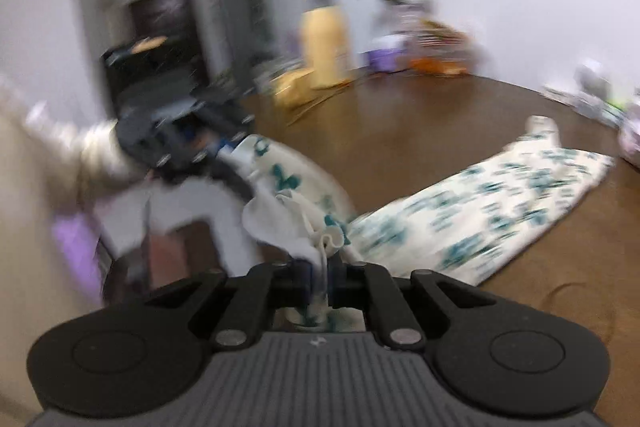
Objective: Fold clothes
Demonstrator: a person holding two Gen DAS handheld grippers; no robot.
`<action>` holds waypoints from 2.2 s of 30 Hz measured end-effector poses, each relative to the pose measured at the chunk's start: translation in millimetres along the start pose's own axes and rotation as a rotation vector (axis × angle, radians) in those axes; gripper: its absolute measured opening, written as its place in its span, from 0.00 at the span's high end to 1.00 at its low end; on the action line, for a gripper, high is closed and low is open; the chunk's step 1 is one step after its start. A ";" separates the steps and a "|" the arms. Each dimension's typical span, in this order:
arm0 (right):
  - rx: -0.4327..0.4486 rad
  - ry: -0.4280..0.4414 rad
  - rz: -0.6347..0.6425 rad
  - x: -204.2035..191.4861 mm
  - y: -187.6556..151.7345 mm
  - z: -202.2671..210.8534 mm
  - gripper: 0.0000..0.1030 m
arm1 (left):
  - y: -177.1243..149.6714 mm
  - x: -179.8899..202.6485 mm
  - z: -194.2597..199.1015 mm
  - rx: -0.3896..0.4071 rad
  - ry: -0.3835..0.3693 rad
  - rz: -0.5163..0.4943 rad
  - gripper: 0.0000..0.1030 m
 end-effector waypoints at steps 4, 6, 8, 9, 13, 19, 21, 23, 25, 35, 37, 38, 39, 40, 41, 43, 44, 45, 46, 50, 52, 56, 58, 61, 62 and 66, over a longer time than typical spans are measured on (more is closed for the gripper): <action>-0.013 -0.107 -0.177 80.7 28.8 -29.5 0.90 | 25.6 -80.4 -55.3 -0.038 0.012 0.272 0.86; -0.022 -0.167 -0.274 118.0 35.2 -49.9 0.65 | 23.8 -121.5 -88.6 -0.083 0.034 0.446 0.61; -0.027 -0.236 -0.308 138.5 35.8 -61.1 0.55 | 14.3 -147.9 -106.6 -0.097 0.047 0.591 0.57; -0.015 -0.267 -0.307 142.7 36.5 -59.1 0.55 | 13.0 -154.3 -103.7 -0.076 0.043 0.620 0.55; 0.095 -0.439 -0.316 137.1 31.7 -5.1 0.53 | 7.0 -174.4 -46.8 0.052 0.190 0.679 0.29; 0.186 -0.377 -0.420 71.7 9.6 20.6 0.53 | -1.5 -122.1 5.3 0.160 0.356 0.626 0.20; 0.155 -0.376 -0.365 53.7 14.2 -4.0 0.53 | 7.1 -105.8 -28.6 0.075 0.371 0.561 0.22; 0.101 -0.423 -0.302 48.3 16.5 -32.9 0.54 | 7.7 -102.5 -63.8 -0.031 0.380 0.509 0.22; 0.048 -0.502 -0.284 54.5 9.9 -52.1 0.53 | -1.7 -106.5 -89.0 -0.109 0.371 0.546 0.22; 0.123 -0.363 -0.503 69.1 -20.1 -59.4 0.61 | -17.0 -118.9 -106.7 -0.123 0.339 0.690 0.61; 0.156 -0.273 -0.577 74.8 -24.0 -58.5 0.72 | -14.7 -118.3 -104.9 -0.117 0.312 0.695 0.70; 0.172 -0.228 -0.614 77.6 -25.8 -57.8 0.78 | -13.5 -115.0 -101.6 -0.112 0.297 0.693 0.72; 0.188 -0.182 -0.650 80.5 -27.5 -57.0 0.89 | -13.2 -112.3 -98.8 -0.106 0.275 0.700 0.77; 0.204 -0.136 -0.686 83.4 -29.1 -56.0 0.93 | -16.2 -112.8 -98.9 -0.099 0.226 0.747 0.82; 0.219 -0.090 -0.722 86.3 -30.6 -54.9 0.95 | -19.1 -113.3 -98.8 -0.091 0.176 0.794 0.88; 0.255 0.033 -0.797 89.7 -33.2 -49.6 0.95 | -20.1 -108.4 -93.2 -0.056 0.048 0.867 0.92; 0.268 0.107 -0.839 90.9 -35.9 -45.7 0.95 | -19.1 -104.2 -88.5 -0.031 -0.022 0.895 0.93; 0.277 0.169 -0.881 93.7 -39.4 -42.9 0.95 | -19.7 -101.1 -85.5 -0.009 -0.070 0.915 0.92; 0.265 0.187 -0.909 96.7 -44.4 -44.2 0.95 | -23.1 -99.5 -84.8 -0.003 -0.095 0.933 0.92; 0.178 0.114 -0.939 102.6 -62.5 -59.5 0.95 | -49.0 -105.3 -101.5 -0.062 -0.095 1.009 0.84; 0.175 0.069 -0.901 98.1 -60.8 -61.0 0.94 | -46.4 -105.9 -96.5 -0.060 -0.060 0.974 0.79; 0.178 0.017 -0.840 94.3 -51.0 -51.3 0.81 | -39.2 -111.5 -83.9 -0.030 0.031 0.928 0.38; 0.193 -0.053 -0.795 94.5 -45.5 -38.0 0.65 | -34.4 -113.3 -86.0 -0.025 0.033 0.921 0.47; 0.228 -0.150 -0.733 95.2 -38.5 -18.2 0.66 | -35.1 -111.7 -89.0 -0.044 0.044 0.904 0.76; 0.243 -0.176 -0.715 95.6 -36.7 -12.1 0.67 | -36.8 -111.8 -93.0 -0.057 0.053 0.902 0.81; 0.264 -0.213 -0.640 92.9 -24.1 -8.5 0.90 | -39.1 -113.5 -105.3 -0.080 0.077 0.891 0.79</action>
Point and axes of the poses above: each gripper's, at about its wrist camera, not at the fingertips, and z roughly against the way its jaws point, x to its right, y to its top, the point moved 9 cm from there along -z, roughly the way its jaws point, and after that the axes turned 11 degrees about -x, right-handed, at the moved point
